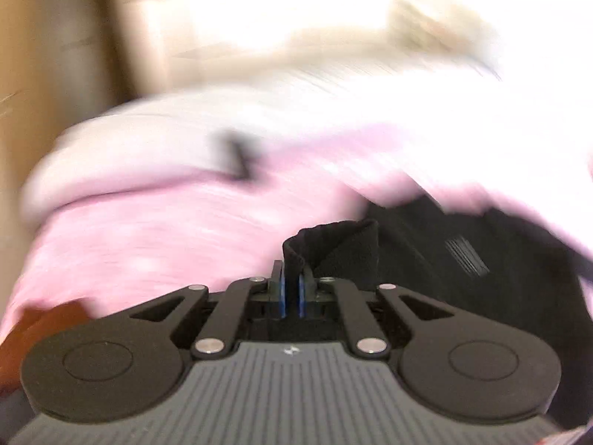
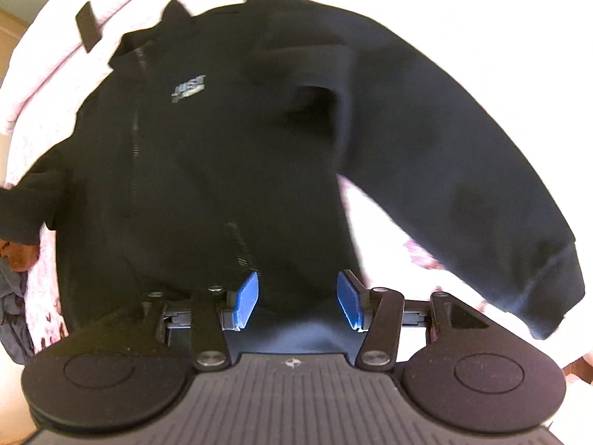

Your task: Fold clothes

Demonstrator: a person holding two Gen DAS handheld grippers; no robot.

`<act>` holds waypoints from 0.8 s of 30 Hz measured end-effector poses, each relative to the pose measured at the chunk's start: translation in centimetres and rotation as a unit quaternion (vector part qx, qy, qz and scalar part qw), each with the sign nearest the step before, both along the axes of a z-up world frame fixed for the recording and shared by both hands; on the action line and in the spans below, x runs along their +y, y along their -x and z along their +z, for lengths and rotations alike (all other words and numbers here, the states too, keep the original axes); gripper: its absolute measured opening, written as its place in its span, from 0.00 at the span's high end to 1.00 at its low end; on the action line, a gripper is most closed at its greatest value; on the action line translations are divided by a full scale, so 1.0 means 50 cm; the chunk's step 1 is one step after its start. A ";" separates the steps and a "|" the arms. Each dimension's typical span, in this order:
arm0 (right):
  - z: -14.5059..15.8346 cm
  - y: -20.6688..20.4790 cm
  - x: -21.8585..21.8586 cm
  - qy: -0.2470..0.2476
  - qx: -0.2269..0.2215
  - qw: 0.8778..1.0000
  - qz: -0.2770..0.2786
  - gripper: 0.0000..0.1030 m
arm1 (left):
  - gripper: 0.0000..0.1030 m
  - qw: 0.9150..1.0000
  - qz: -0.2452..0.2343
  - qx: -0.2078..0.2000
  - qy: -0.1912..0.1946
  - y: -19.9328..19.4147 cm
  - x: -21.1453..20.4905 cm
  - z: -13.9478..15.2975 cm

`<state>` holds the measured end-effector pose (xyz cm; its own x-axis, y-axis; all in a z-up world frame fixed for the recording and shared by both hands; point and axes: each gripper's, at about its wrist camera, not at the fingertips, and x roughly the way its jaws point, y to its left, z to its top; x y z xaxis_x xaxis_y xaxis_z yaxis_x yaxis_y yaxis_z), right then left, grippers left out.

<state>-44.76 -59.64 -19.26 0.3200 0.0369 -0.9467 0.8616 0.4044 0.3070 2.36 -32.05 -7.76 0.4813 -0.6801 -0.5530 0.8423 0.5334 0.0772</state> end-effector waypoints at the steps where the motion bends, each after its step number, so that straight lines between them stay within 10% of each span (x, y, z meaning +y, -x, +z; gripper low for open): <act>1: 0.002 -0.022 -0.001 0.000 -0.002 1.000 0.003 0.49 | 0.94 0.998 0.060 -0.003 0.022 -0.064 0.048 0.022; 5: -0.005 -0.121 0.003 -0.003 -0.017 0.999 0.028 0.48 | 0.81 0.953 0.298 0.006 0.059 -0.296 0.244 0.052; 9: -0.003 -0.206 0.009 -0.006 -0.028 0.998 0.061 0.45 | 0.81 0.903 0.422 0.068 0.035 -0.365 0.392 -0.013; 17: -0.023 -0.270 0.036 -0.021 -0.012 0.995 0.094 0.41 | 0.59 0.946 0.289 0.141 -0.034 -0.175 0.353 -0.161; 24: -0.028 -0.310 0.096 -0.040 -0.018 0.991 0.128 0.36 | 0.39 0.961 0.200 0.183 -0.049 -0.123 0.233 -0.234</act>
<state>-29.28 -54.82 -20.69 0.3246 0.1949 -0.9255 0.7216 0.5816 0.3755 8.52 -20.41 -19.48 0.4545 -0.4179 -0.7866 0.5524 0.8250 -0.1191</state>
